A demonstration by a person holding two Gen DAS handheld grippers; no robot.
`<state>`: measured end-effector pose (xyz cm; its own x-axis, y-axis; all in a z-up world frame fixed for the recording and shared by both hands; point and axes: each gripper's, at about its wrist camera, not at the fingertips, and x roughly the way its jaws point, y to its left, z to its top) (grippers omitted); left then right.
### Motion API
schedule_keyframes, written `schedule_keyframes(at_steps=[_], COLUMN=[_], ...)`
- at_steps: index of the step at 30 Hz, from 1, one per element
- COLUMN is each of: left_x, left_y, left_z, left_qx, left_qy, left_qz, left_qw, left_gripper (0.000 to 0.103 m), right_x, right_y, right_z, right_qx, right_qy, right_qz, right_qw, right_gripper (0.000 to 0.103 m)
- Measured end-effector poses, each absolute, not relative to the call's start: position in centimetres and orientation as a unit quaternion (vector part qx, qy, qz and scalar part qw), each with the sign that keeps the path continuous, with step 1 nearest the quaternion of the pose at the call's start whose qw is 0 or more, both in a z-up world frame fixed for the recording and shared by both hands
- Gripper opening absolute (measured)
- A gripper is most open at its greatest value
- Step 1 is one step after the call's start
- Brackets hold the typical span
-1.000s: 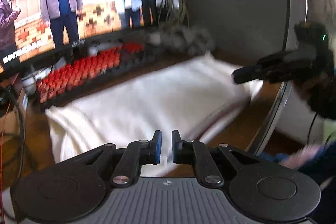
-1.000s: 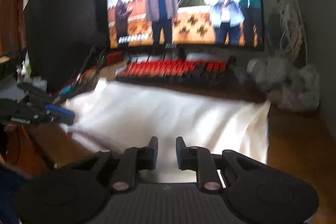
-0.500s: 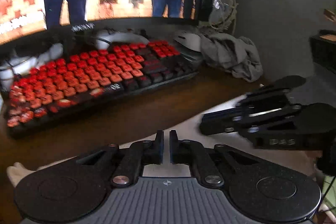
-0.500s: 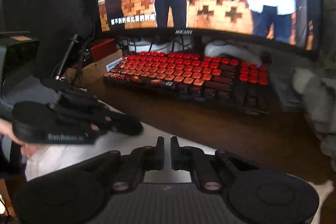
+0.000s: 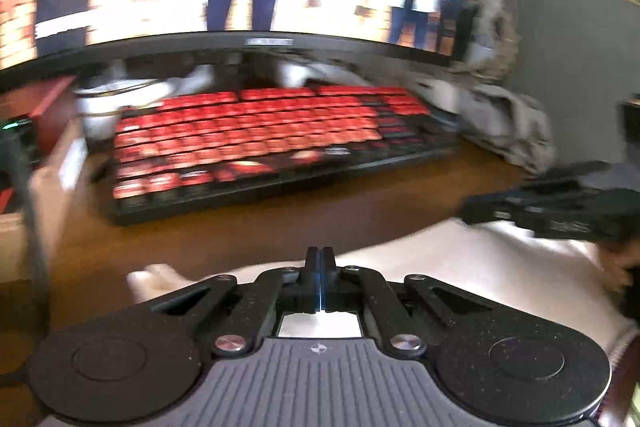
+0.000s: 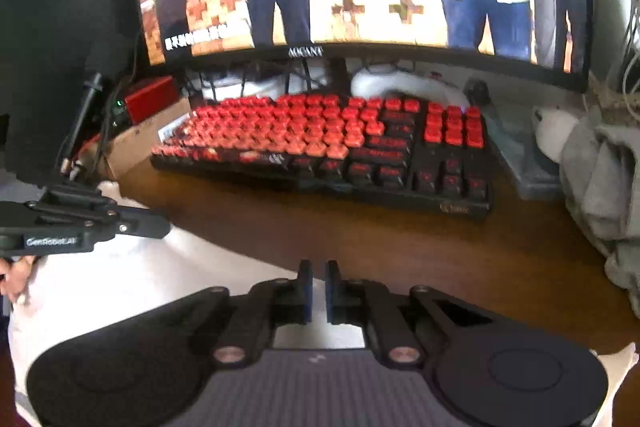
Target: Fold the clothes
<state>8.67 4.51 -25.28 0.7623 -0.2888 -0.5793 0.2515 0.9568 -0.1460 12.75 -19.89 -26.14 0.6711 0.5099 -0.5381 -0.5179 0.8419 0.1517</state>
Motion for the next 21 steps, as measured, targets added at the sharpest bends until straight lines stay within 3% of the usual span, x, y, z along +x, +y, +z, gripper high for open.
schedule_keyframes(at_steps=[5,11,14,21], left_x=[8.8,9.3,9.4,9.4], left_y=[5.9,10.6,13.0,13.5], left_z=[-25.4,-26.4,-27.1,-27.1], left_qx=[-0.062,-0.177,-0.238,-0.235], left_qy=[0.311,0.318,0.319,0.319], left_qz=[-0.133,-0.060,-0.061,-0.050], left_qw=[0.939,0.929,0.915,0.917], left_gripper=[0.003,0.002,0.002,0.002], right_x=[11.8,11.8,11.4,12.2], right_y=[-16.5,-16.5,-18.3,-28.1], right_z=[-26.2,-26.5,-26.1,-27.3], right_qx=[-0.019,-0.001,0.010,0.022], right_qy=[0.297,0.299,0.296,0.304], right_qz=[0.321,0.318,0.306,0.152], right_qw=[0.899,0.900,0.905,0.940], right_gripper=[0.006,0.006,0.006,0.005])
